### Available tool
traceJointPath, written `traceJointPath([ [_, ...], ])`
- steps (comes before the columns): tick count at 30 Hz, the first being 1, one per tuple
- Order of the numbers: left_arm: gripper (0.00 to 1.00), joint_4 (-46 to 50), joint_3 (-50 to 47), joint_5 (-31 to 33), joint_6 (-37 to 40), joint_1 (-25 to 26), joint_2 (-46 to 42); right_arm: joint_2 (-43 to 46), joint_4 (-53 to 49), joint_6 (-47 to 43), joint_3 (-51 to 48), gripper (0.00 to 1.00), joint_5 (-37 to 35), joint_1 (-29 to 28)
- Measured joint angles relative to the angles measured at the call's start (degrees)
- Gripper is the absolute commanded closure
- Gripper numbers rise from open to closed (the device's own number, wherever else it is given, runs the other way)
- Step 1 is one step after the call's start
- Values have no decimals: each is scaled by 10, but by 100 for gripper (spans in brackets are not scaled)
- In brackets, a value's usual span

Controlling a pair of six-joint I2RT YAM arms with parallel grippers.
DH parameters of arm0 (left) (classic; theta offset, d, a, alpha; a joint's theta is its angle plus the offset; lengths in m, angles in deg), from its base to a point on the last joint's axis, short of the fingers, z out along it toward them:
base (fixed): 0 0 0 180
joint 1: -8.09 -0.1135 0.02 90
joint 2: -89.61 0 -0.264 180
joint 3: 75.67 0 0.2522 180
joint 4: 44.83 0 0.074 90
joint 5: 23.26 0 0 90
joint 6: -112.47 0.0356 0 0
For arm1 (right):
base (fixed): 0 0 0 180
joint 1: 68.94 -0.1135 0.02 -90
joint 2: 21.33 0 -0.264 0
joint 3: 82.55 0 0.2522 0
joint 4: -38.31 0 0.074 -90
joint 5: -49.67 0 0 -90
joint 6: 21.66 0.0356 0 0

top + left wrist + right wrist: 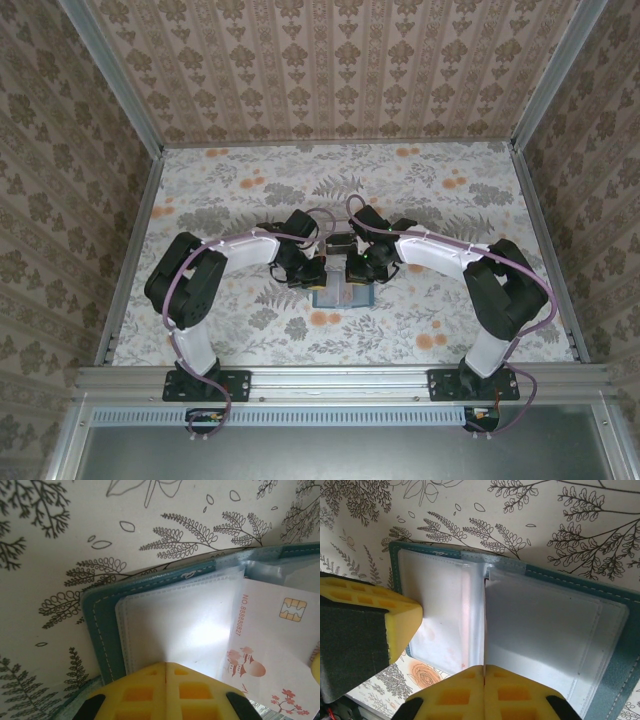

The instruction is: Take the credit cards out of the card holder

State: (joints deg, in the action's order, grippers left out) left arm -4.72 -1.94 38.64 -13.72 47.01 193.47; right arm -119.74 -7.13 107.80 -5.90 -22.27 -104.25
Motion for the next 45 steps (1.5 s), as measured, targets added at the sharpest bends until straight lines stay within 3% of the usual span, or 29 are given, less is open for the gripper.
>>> traceJointPath([
  [13,100,-1,-15,10,-1,0,-30,16,-12,-21,1,100,-1,5],
  [22,100,-2,-15,16,-2,-8,-68,43,-69,-141,45,100,-12,24],
  [32,100,-10,-45,24,-3,-27,-88,22,-130,-425,126,100,-36,27],
  [39,100,-10,-68,26,-3,-45,-108,-24,-188,-661,193,100,-68,29],
  [45,100,-10,-81,26,-2,-61,-117,-78,-246,-803,284,100,-87,31],
])
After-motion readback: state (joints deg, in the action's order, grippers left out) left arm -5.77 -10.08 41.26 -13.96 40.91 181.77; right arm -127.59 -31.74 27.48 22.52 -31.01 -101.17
